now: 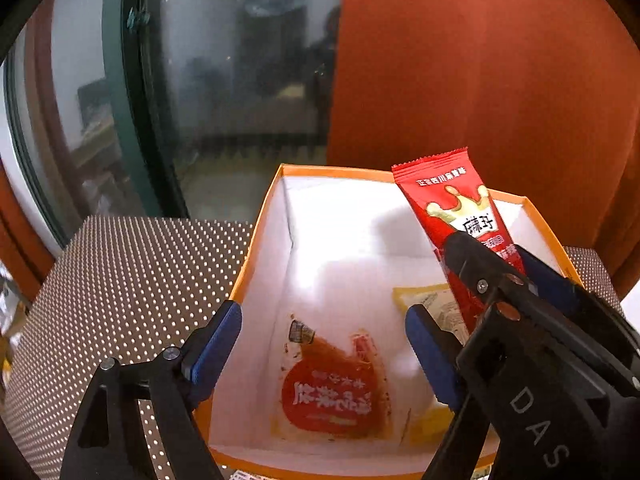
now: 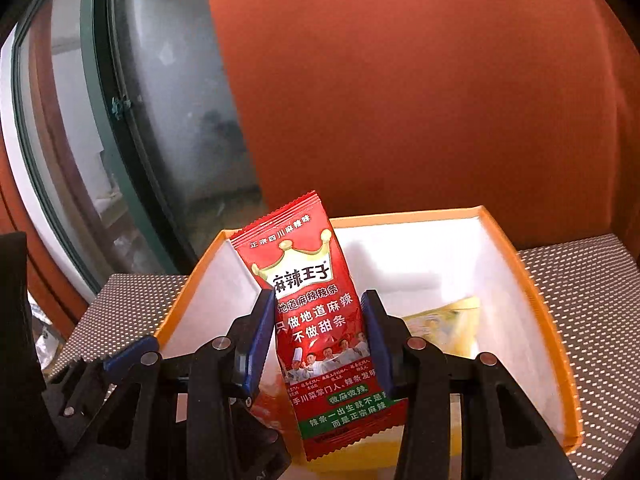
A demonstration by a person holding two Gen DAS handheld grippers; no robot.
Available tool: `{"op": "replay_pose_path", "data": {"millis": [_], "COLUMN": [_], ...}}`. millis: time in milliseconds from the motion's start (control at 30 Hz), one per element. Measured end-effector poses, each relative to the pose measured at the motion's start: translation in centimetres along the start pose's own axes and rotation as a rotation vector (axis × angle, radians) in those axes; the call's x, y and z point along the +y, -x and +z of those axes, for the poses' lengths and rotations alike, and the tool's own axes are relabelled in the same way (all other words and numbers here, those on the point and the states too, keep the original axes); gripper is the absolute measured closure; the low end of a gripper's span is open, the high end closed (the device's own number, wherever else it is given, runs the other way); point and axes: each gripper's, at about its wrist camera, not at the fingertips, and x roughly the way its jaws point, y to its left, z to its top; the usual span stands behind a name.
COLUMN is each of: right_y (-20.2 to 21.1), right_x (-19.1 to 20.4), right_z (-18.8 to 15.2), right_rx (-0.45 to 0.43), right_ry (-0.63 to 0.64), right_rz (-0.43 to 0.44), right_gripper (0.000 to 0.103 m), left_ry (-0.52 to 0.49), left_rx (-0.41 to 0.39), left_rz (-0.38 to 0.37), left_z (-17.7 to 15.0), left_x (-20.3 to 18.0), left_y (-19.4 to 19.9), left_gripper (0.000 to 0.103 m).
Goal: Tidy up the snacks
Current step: 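Lower both snacks into the orange box and open both tools, then withdraw both tools from the box toward the remaining snacks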
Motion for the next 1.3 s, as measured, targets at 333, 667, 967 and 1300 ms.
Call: {"op": "replay_pose_path", "data": {"millis": [333,667,967,1300], "right_y": [-0.4,4.2,11.0,18.8], "right_x": [-0.1,0.1,0.7,0.2], "right_z": [-0.2,0.1,-1.2,-3.9], "right_rx": [0.028,-0.025,-0.080,-0.161], "right_ry": [-0.051,0.029,0.067,0.044], "right_rz": [-0.011,-0.089,-0.089,-0.109], "right_gripper": [0.022,0.016,0.013,0.006], "left_ry": [-0.005,0.033,0.003,-0.059], "left_rx": [-0.020,-0.131,-0.226,-0.301], "left_rz": [-0.024,-0.041,-0.018,-0.033], "left_z": [0.0,-1.8,-5.5,-10.4], "left_x": [0.0,-1.0,-1.9,-4.0], "left_y": [0.9,5.3,12.3,19.4], "left_gripper": [0.018,0.018,0.017,0.015]}}
